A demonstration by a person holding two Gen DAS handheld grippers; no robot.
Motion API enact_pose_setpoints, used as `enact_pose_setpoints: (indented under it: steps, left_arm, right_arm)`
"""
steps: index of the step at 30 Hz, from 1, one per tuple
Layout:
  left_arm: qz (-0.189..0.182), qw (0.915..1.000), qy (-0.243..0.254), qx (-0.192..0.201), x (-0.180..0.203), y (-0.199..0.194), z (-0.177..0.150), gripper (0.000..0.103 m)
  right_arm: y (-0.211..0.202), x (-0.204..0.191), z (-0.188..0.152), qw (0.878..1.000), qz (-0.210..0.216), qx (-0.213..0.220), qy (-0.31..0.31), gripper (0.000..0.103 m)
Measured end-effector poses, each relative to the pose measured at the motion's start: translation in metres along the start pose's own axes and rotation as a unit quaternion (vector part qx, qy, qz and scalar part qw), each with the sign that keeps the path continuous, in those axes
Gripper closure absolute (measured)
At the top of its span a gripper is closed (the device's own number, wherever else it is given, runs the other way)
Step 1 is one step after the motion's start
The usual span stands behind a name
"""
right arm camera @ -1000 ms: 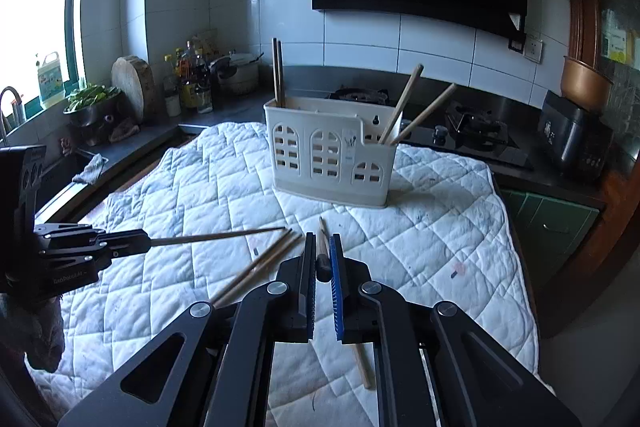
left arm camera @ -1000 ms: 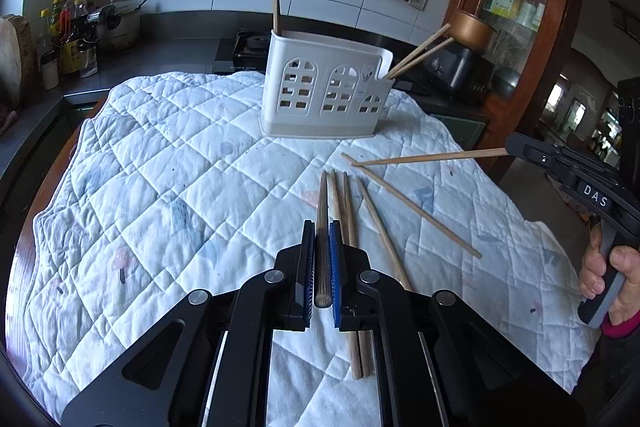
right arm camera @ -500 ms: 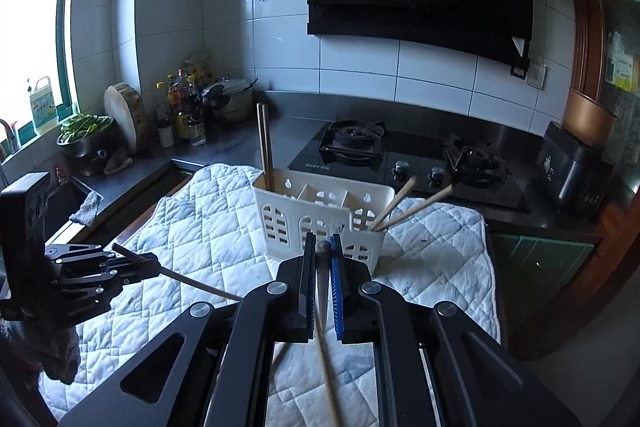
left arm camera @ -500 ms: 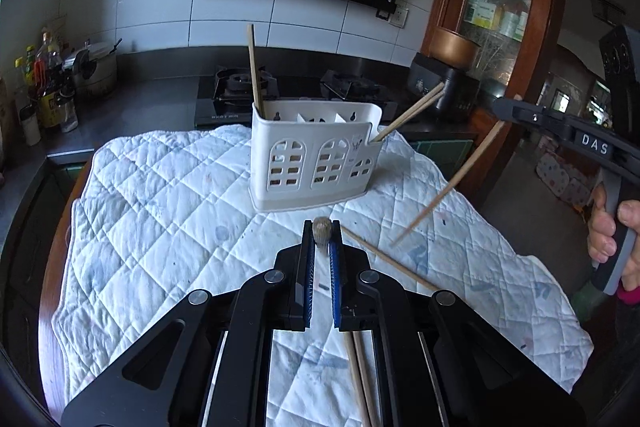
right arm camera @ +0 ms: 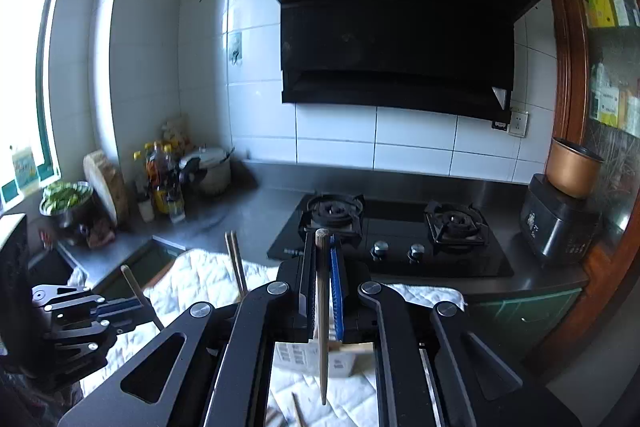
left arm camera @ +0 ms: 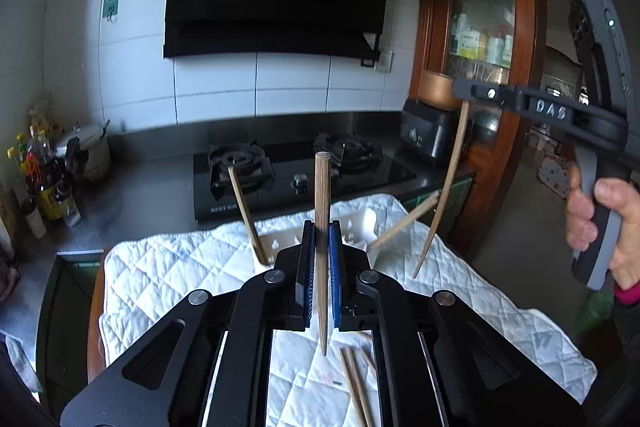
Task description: Organize utensils
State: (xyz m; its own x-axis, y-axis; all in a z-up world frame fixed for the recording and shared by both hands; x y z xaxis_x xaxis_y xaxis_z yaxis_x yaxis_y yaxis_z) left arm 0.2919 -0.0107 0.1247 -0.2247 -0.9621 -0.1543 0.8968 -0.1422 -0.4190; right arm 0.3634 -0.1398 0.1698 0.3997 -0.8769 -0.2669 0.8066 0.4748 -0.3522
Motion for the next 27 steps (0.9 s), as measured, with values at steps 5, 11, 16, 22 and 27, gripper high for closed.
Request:
enact_pose_setpoints:
  steps: [5,11,16,22,27]
  left_arm:
    - [0.026,0.9991,0.008,0.034,-0.016,0.004,0.044,0.097]
    - [0.052,0.9980,-0.004,0.038,-0.037,0.034,0.057,0.097]
    - [0.066,0.9970,-0.020,0.036,-0.052,0.059,0.048,0.097]
    - [0.065,0.9971,-0.037,0.012,-0.061,0.086,0.024,0.097]
    - [0.055,0.9976,-0.042,-0.007,-0.063,0.101,0.006,0.097]
  right_arm:
    - [0.026,-0.001,0.016,1.000,-0.012,0.021,0.005,0.096]
    - [0.058,0.009,0.020,0.999,-0.016,0.027,0.027,0.096]
    - [0.081,0.020,0.008,0.999,-0.016,0.017,0.042,0.096]
    - [0.099,0.026,-0.012,0.999,-0.020,-0.002,0.040,0.096]
    - [0.092,0.023,0.000,0.999,-0.019,0.012,0.030,0.096]
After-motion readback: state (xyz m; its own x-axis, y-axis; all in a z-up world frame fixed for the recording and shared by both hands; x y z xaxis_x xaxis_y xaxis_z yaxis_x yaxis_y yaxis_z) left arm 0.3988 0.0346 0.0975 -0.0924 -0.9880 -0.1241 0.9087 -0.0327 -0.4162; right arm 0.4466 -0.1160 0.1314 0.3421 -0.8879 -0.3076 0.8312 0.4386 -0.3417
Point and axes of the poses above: each gripper's, at about its wrist camera, not at the fingertips, and y roughly the way its jaws point, x to its right, z to its top, the point moved 6 cm from there along y, roughly the way its jaws point, and after that the axes turned 15 degrees about y, right-handed, at the moved point
